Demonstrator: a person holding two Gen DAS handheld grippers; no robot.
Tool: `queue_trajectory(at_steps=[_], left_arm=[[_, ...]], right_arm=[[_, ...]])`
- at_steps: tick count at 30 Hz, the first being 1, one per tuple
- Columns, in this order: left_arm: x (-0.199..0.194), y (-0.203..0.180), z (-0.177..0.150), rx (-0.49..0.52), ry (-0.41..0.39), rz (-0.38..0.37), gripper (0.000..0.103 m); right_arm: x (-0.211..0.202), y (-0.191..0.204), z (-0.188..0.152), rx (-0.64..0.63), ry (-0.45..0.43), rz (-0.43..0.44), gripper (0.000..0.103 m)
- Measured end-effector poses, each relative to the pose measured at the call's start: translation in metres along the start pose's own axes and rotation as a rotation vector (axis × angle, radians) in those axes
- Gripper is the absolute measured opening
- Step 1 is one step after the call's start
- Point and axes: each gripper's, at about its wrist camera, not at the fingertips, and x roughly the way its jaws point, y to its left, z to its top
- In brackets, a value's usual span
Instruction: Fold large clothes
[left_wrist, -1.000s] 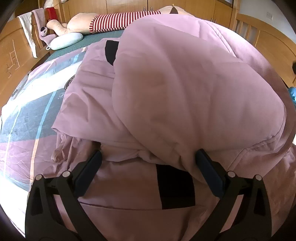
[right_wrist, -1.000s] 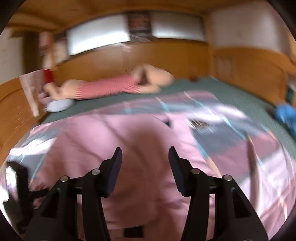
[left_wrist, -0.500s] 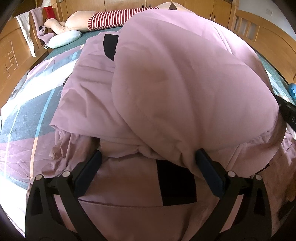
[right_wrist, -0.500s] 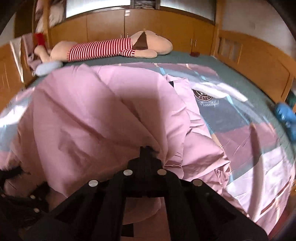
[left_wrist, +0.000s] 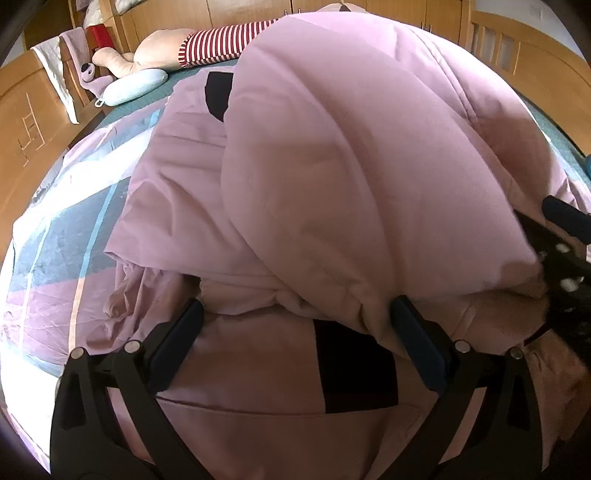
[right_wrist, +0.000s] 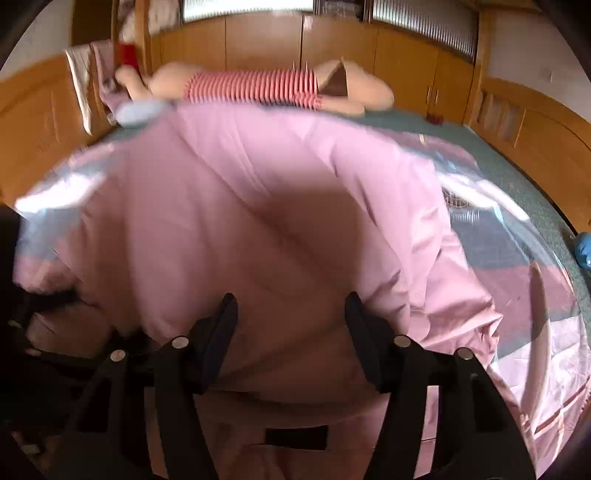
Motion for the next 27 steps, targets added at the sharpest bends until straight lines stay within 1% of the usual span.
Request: queue_trajectory(at_steps=[2,8,14,27], left_arm=[[-0.001,-0.001,-0.001,0.002,-0.004,0.007,0.101],[-0.002,-0.001,-0.002,0.003,-0.006,0.014,0.101],[-0.003,-0.001,-0.002,0.001,-0.011,0.016,0.101],[-0.006,0.002,-0.003,-0.002,-0.02,0.017,0.101]], right_arm=[[0.001,0.004,-0.001,-0.023,-0.003,-0.023,0.06],[0.007,0.007,-0.004,-0.049,0.001,-0.038,0.061],[0.01,0.006,-0.007,-0.032,-0.004,-0.014,0.061],[0.012,0.012,-0.011,-0.049,-0.02,-0.033,0.062]])
